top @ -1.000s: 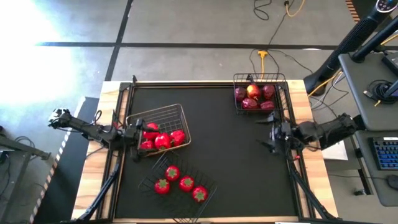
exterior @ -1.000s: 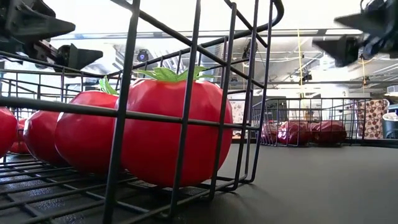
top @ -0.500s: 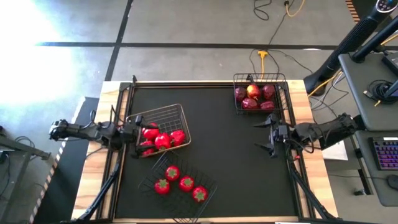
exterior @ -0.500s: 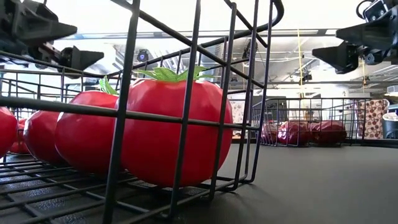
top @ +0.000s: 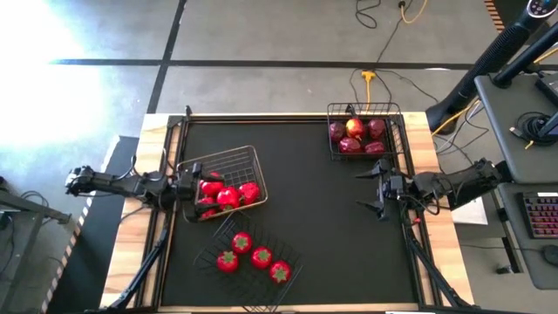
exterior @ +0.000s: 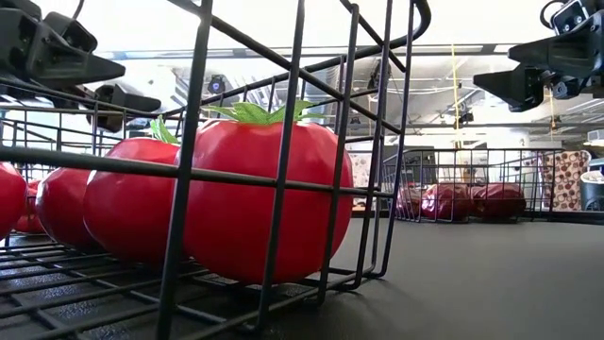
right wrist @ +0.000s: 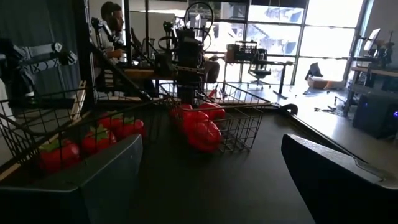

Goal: Sort produce into baskets
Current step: Return to Home Position

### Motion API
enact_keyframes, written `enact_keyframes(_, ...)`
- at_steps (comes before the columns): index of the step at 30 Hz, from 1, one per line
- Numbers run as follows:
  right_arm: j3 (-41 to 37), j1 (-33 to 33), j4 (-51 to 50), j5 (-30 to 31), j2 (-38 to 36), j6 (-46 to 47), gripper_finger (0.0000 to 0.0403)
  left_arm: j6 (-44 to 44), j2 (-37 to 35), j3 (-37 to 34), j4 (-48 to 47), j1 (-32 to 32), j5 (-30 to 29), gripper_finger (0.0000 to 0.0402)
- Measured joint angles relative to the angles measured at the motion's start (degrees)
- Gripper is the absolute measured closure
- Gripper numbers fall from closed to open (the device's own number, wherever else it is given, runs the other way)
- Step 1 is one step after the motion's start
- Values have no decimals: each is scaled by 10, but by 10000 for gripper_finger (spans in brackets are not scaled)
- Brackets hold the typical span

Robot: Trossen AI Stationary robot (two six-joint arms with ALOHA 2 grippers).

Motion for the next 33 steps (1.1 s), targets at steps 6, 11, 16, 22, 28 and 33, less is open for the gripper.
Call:
enact_keyframes(6, 0, 0, 0, 0, 0, 0, 25, 0, 12, 5, -3, 0, -2, 9)
enact_keyframes(11, 0, 0, 0, 0, 0, 0, 25, 0, 14, 7, -3, 0, -2, 9)
enact_keyframes(16, 0, 0, 0, 0, 0, 0, 25, 0, 14, 7, -2, 0, -2, 9)
enact_keyframes(22, 0, 0, 0, 0, 0, 0, 25, 0, 16, 8, -1, 0, -2, 9)
enact_keyframes(28, 0, 0, 0, 0, 0, 0, 25, 0, 20, 8, -1, 0, -2, 9)
enact_keyframes(33, 0, 0, 0, 0, 0, 0, 25, 0, 20, 9, -1, 0, -2, 9)
